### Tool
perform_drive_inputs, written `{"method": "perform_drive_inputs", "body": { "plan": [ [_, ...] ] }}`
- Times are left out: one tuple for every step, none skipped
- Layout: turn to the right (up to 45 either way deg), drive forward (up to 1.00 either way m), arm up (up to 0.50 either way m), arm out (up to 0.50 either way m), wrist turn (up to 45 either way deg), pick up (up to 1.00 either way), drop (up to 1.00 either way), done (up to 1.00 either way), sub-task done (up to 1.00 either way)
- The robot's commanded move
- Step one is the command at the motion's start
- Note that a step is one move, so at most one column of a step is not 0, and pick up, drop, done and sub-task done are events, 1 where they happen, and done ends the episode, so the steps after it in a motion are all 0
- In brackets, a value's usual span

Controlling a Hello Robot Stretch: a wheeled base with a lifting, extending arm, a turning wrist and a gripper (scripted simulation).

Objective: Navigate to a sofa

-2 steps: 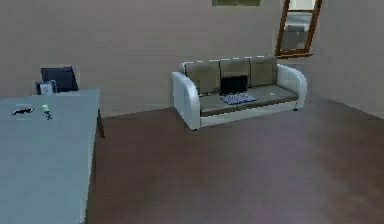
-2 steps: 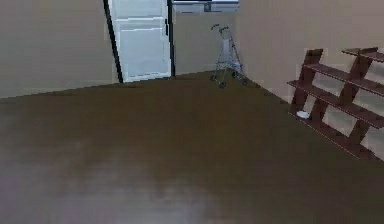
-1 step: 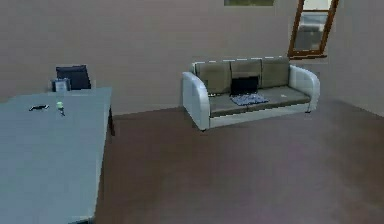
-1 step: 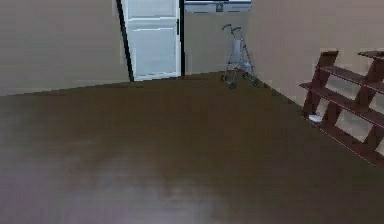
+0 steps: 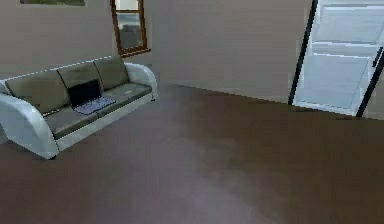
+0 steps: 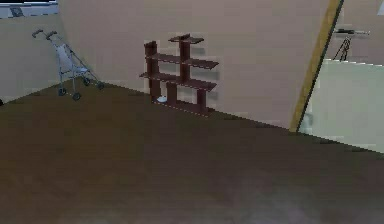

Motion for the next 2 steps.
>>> {"method": "perform_drive_inputs", "body": {
  "plan": [
    [18.0, 0.0, 0.0, 0.0, 0.0, 0.0, 0.0, 0.0, 0.0],
    [0.0, 0.1, 0.0, 0.0, 0.0, 0.0, 0.0, 0.0, 0.0]
  ]
}}
